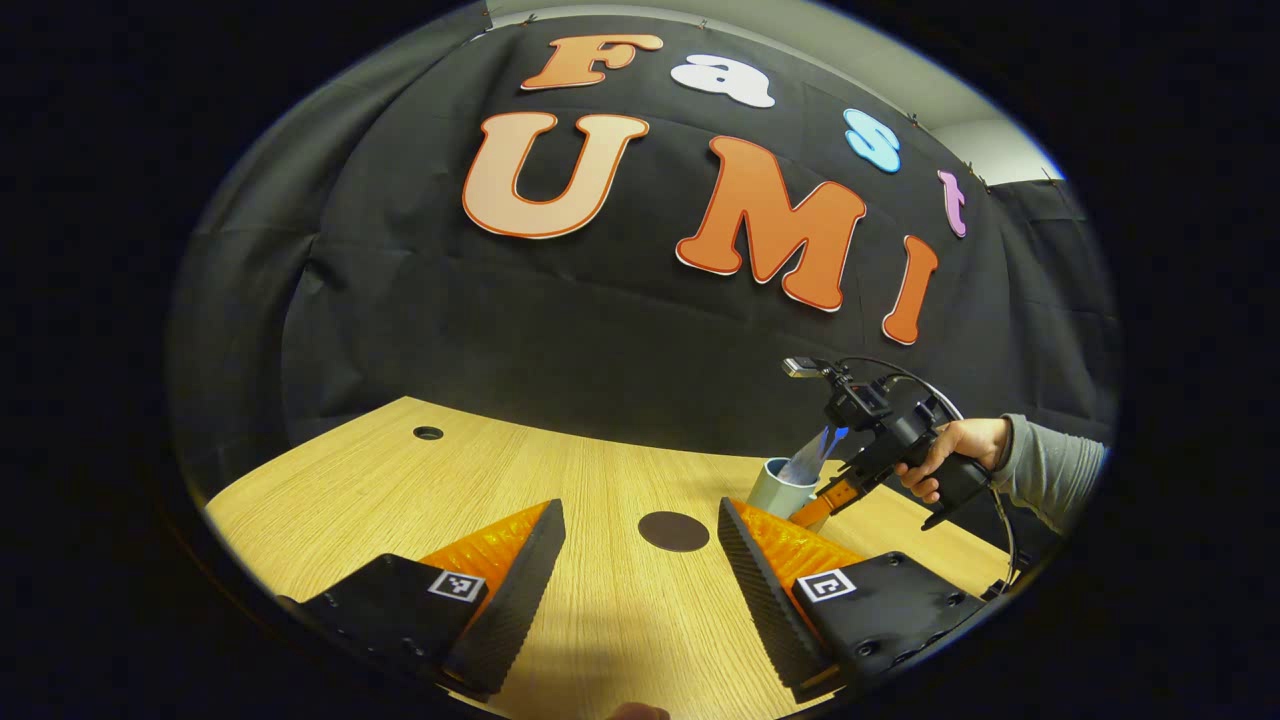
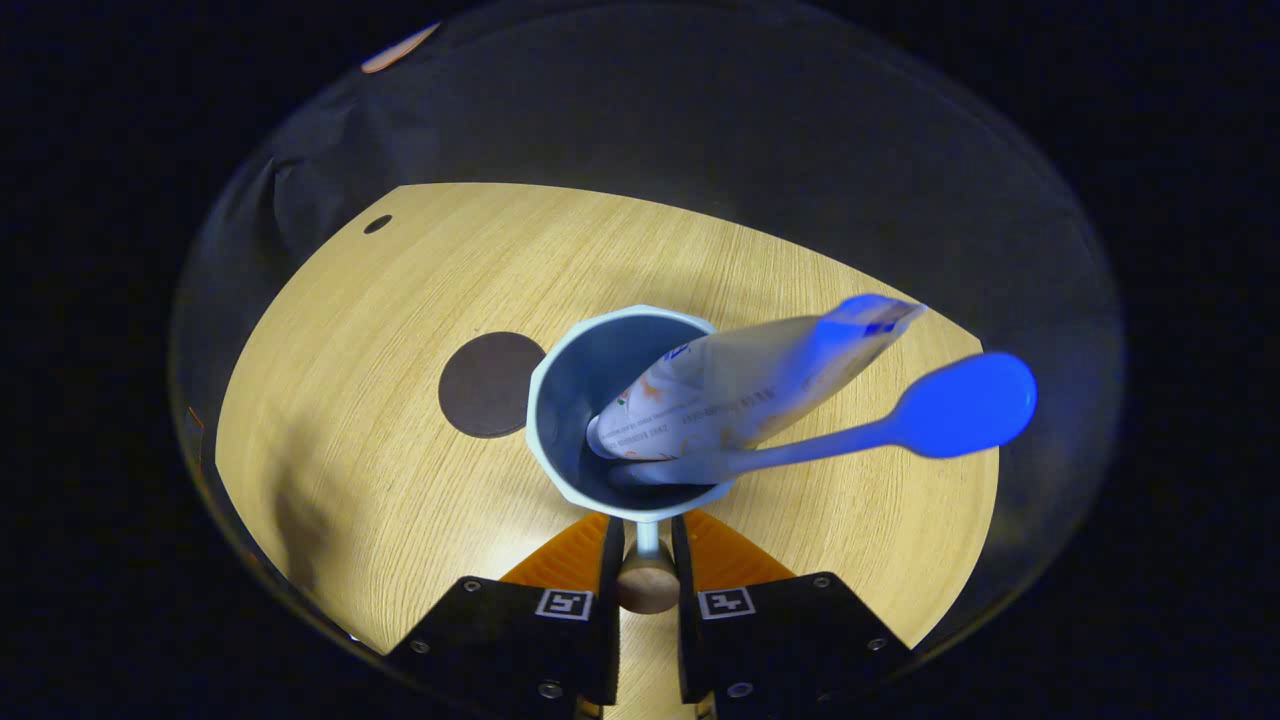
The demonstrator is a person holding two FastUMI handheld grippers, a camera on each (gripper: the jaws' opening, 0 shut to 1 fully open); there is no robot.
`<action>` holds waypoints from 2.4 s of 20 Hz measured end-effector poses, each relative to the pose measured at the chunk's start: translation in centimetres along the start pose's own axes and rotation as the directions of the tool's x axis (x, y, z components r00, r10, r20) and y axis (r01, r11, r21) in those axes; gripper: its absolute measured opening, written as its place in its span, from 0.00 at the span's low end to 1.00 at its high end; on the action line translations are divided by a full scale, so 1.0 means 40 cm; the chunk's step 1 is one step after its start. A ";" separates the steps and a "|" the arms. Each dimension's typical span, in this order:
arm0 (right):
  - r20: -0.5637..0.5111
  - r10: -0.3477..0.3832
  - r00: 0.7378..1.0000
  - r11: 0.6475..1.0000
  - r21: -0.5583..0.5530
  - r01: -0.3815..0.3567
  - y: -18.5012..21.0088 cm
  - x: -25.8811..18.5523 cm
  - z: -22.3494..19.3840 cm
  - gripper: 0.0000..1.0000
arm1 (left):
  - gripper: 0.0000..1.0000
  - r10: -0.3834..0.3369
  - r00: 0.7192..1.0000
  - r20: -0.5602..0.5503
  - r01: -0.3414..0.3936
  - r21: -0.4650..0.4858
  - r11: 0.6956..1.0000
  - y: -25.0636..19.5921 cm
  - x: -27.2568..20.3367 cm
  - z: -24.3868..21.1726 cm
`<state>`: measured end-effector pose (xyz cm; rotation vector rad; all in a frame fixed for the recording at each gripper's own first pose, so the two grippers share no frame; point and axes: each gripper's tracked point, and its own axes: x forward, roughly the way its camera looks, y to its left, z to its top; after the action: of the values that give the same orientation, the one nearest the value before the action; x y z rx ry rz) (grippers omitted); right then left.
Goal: Put the toothbrush and toothpaste on the desktop into the cup, then pick up the cup and place it on the coaster on the desktop.
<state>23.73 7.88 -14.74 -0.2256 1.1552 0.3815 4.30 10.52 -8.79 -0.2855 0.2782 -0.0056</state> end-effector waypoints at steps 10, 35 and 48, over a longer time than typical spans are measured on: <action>0.010 0.070 0.997 0.994 -0.083 -0.069 0.152 -0.008 0.073 0.24 | 0.98 0.027 1.000 -0.005 -0.026 0.070 0.997 0.021 0.001 -0.012; 0.008 0.111 0.994 0.991 -0.076 -0.111 0.262 0.016 0.124 0.46 | 0.98 0.056 0.998 -0.035 -0.053 0.062 0.997 0.053 -0.003 -0.052; 0.372 0.033 0.928 0.999 0.027 -0.046 0.156 -0.195 0.090 0.83 | 0.98 0.052 0.998 0.023 -0.054 0.070 0.996 -0.002 -0.020 0.003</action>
<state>21.51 13.51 -6.03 -0.0921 0.7922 0.4185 3.56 10.53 -8.44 -0.2082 0.2642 0.0400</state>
